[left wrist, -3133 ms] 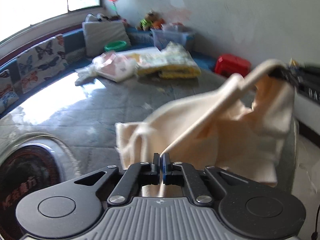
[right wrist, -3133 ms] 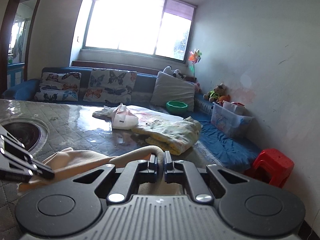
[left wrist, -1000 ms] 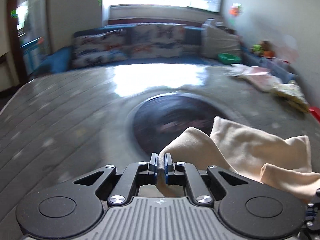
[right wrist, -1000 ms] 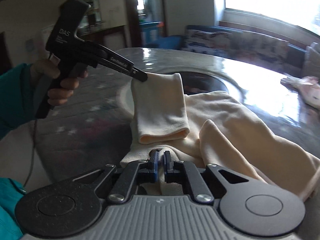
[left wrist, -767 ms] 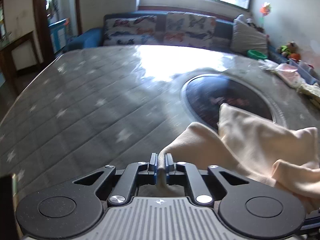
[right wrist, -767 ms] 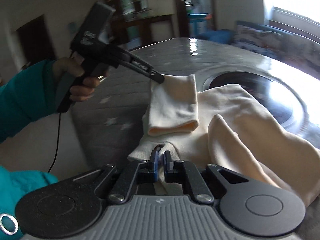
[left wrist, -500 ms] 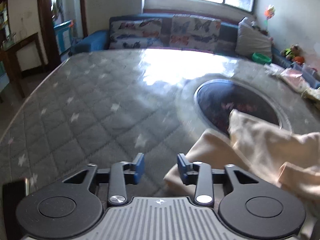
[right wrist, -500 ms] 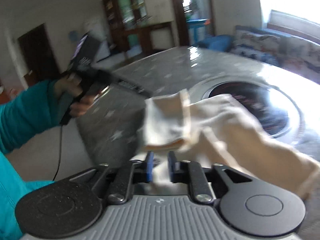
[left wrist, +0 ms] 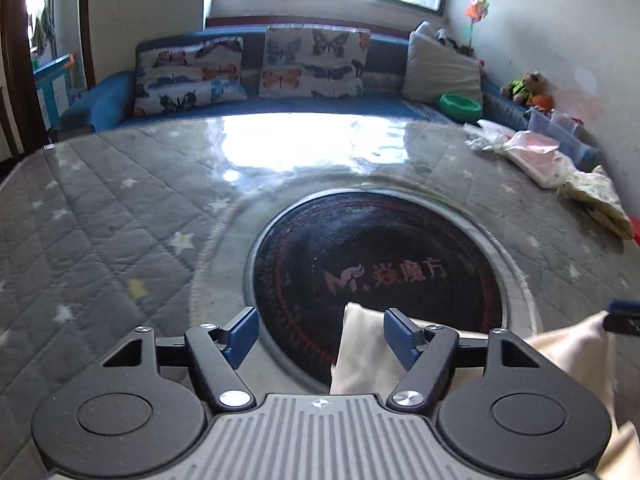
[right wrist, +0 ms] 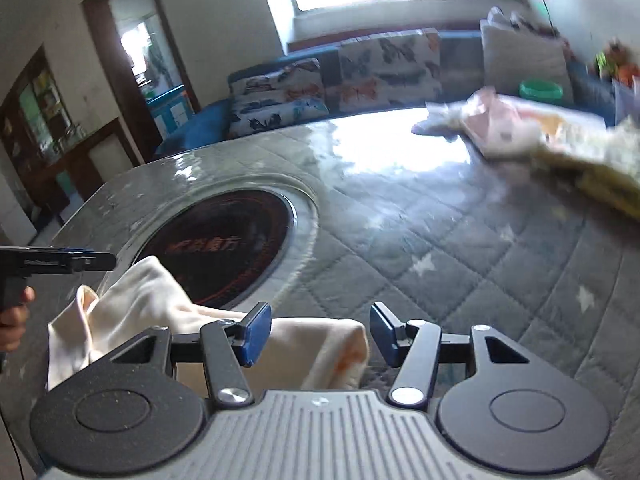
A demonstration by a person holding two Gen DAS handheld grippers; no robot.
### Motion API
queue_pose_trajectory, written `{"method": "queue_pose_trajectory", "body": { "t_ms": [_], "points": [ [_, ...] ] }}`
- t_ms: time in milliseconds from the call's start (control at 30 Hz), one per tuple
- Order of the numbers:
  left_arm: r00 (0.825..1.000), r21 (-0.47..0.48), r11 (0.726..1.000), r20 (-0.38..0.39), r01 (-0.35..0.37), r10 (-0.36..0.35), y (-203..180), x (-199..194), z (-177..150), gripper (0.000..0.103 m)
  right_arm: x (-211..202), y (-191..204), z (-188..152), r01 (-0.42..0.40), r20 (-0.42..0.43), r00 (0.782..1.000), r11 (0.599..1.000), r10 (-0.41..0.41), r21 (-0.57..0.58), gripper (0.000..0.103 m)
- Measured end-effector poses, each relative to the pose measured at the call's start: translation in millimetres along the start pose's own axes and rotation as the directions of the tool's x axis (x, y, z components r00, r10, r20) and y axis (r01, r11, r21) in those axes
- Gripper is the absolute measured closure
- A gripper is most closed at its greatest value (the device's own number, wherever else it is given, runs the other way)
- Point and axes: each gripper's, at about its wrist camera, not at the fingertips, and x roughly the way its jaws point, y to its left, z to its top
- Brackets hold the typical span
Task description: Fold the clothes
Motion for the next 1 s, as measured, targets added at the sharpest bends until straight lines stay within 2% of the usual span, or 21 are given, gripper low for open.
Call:
{"method": "queue_pose_trajectory", "body": {
  "t_ms": [100,167,233,267,333,367,400,433,533,733,833,900,933,1000],
  "points": [
    [0.999,0.01,0.999,-0.023,0.031,-0.031,-8.4,19.5,8.0,0.031,7.8,-8.2,-5.2,-0.001,-0.017,1.0,1.0,0.001,0.009,0.047],
    [0.998,0.016,0.999,-0.038,0.051,-0.051,-14.0,32.6,13.4,0.035,11.8,-12.9,-8.0,-0.008,-0.029,1.0,1.0,0.008,0.023,0.048],
    [0.996,0.021,0.997,-0.054,0.072,-0.071,-19.5,45.6,18.7,0.057,13.9,-15.1,-9.3,-0.014,-0.032,0.999,1.0,0.015,0.024,0.052],
    [0.995,0.024,0.996,-0.062,0.082,-0.081,-22.3,52.1,21.4,0.074,14.1,-11.9,-11.0,-0.02,-0.032,0.999,1.0,0.021,0.02,0.055],
    [0.994,0.026,0.995,-0.062,0.095,-0.094,-24.9,51.1,21.5,0.083,15.0,-9.7,-11.3,-0.026,-0.031,0.999,0.999,0.027,0.02,0.073],
    [0.994,0.026,0.995,-0.051,0.101,-0.1,-24.1,47.6,20.8,0.087,15.3,-7.9,-11.1,-0.029,-0.029,0.999,0.999,0.03,0.021,0.077],
    [0.994,0.027,0.994,-0.04,0.107,-0.106,-23.4,44.0,20.1,0.089,14.9,-7.4,-11.0,-0.031,-0.024,0.999,0.999,0.032,0.023,0.085],
    [0.993,0.027,0.992,-0.021,0.119,-0.119,-22.0,37.8,20.8,0.09,11.8,-7.1,-10.9,-0.043,-0.012,0.999,0.999,0.043,0.029,0.088],
    [0.985,0.033,0.985,0.045,0.167,-0.168,-15.4,12.8,19.7,0.092,-3.1,-1.8,-18.8,-0.079,-0.007,0.997,0.997,0.079,0.0,0.09],
    [0.948,0.112,0.956,0.139,0.272,-0.286,2.1,-49.3,-8.6,0.092,-37.8,14.1,-45.2,-0.145,-0.043,0.989,0.983,0.14,-0.117,0.09],
    [0.941,0.193,0.939,0.132,0.284,-0.312,5.4,-72.5,-36.1,0.092,-55.2,22.0,-58.4,-0.178,-0.064,0.984,0.968,0.169,-0.175,0.09],
    [0.946,0.244,0.928,0.094,0.282,-0.312,5.4,-80.4,-53.8,0.091,-66.8,27.3,-67.2,-0.2,-0.079,0.979,0.957,0.187,-0.212,0.09],
    [0.947,0.259,0.923,0.071,0.285,-0.313,5.5,-81.5,-59.6,0.091,-72.6,29.9,-71.6,-0.211,-0.087,0.977,0.95,0.196,-0.23,0.086],
    [0.948,0.28,0.915,0.041,0.291,-0.314,7.0,-85.2,-68.6,0.086,-84.2,35.2,-80.4,-0.234,-0.102,0.972,0.935,0.214,-0.267,0.082]
  ]
}}
